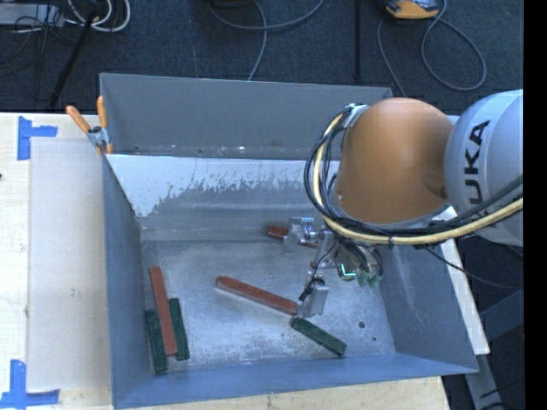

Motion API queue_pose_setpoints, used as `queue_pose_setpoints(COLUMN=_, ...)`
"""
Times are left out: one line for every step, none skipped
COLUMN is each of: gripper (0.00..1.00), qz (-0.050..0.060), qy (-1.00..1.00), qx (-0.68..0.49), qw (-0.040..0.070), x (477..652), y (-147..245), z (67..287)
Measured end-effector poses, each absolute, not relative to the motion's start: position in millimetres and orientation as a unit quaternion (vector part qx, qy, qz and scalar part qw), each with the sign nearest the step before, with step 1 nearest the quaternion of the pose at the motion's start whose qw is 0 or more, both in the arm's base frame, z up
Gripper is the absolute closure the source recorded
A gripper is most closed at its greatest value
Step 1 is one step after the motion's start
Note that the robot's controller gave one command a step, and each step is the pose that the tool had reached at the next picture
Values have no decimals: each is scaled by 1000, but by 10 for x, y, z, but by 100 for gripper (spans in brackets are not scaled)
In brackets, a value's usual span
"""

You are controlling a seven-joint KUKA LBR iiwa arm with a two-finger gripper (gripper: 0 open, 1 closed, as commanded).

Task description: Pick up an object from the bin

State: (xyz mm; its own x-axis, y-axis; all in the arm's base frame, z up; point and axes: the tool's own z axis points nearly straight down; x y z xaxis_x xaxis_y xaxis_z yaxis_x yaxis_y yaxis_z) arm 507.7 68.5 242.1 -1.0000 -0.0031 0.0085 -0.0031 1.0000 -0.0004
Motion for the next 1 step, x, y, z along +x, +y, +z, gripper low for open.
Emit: queue_pose_setpoints(gripper=0, qz=0, qy=-1000, qx=27, qw=5, x=4932, y=535, z=1100)
